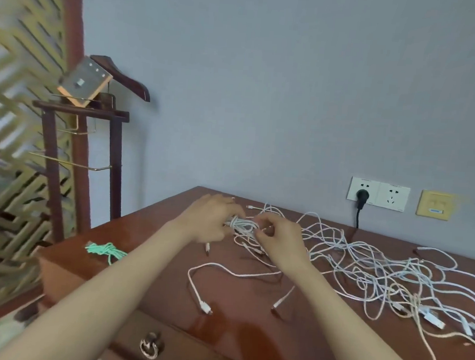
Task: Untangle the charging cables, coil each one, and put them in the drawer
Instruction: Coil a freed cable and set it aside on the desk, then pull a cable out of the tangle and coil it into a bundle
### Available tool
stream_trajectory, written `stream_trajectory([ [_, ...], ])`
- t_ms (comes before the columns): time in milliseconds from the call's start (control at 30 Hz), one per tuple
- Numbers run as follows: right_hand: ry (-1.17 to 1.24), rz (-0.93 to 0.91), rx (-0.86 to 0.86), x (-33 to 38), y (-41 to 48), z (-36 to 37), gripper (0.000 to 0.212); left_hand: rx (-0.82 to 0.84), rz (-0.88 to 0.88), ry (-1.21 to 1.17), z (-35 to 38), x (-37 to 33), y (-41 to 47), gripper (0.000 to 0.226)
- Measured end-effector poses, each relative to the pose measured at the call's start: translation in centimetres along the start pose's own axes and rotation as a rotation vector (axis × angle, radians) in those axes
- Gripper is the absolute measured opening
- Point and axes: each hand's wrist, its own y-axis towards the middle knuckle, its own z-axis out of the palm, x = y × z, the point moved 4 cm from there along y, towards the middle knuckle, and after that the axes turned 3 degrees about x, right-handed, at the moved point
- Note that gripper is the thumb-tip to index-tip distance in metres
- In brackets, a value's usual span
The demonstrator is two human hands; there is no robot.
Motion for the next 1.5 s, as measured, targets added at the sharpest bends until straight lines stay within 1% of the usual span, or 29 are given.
stream_trajectory([
  [133, 0.073, 0.028, 0.071, 1.9, 1.1, 4.6, 0.020, 0.058, -0.102, -0.058, 0.0, 4.4, -2.4, 0.032],
  [267, 0.044, -0.008, 0.146, 3.7, 1.9, 8.5, 0.020, 0.097, -0.205, -0.074, 0.2, 8.0, -4.6, 0.030],
  [333, 0.011, -0.053, 0.245, 4.4, 2.1, 10.5, 0.022, 0.132, -0.251, -0.044, 0.4, 9.6, -5.4, 0.028],
  [467, -0.040, -0.135, 0.443, 5.9, 2.0, 13.8, 0.043, 0.161, -0.366, 0.042, 0.5, 12.5, -6.8, 0.030],
  [700, -0.201, -0.093, 0.736, 6.1, 1.4, 18.3, 0.050, 0.191, -0.493, 0.173, 1.3, 15.1, -8.2, 0.032],
  [833, -0.307, -0.052, 0.749, 4.6, 1.1, 18.4, 0.053, 0.244, -0.569, 0.185, 3.2, 16.0, -9.2, 0.031],
  [967, -0.351, -0.053, 0.757, 4.1, 0.7, 18.4, 0.050, 0.282, -0.617, 0.173, 4.3, 16.4, -9.4, 0.036],
  [1067, -0.307, -0.043, 0.742, 4.3, 0.6, 18.0, 0.046, 0.349, -0.622, 0.175, 4.7, 16.5, -9.4, 0.041],
  [1133, -0.231, -0.009, 0.719, 4.2, 0.9, 17.1, 0.044, 0.384, -0.626, 0.141, 4.6, 16.6, -9.6, 0.047],
  [1233, -0.174, 0.017, 0.667, 3.9, 1.7, 15.4, 0.054, 0.396, -0.614, 0.102, 3.6, 16.3, -9.3, 0.051],
  [1300, -0.233, 0.016, 0.664, 3.2, 2.3, 14.6, 0.056, 0.371, -0.581, 0.113, 2.7, 15.3, -8.7, 0.050],
  [1367, -0.322, 0.036, 0.679, 2.1, 2.4, 14.0, 0.053, 0.345, -0.553, 0.089, 2.1, 13.9, -7.9, 0.051],
  [1433, -0.417, 0.056, 0.694, 0.9, 2.0, 13.6, 0.045, 0.363, -0.535, -0.010, 2.1, 12.2, -6.9, 0.047],
  [1500, -0.536, 0.070, 0.685, 0.0, 1.2, 13.1, 0.034, 0.449, -0.493, -0.160, 2.5, 10.1, -5.5, 0.036],
])
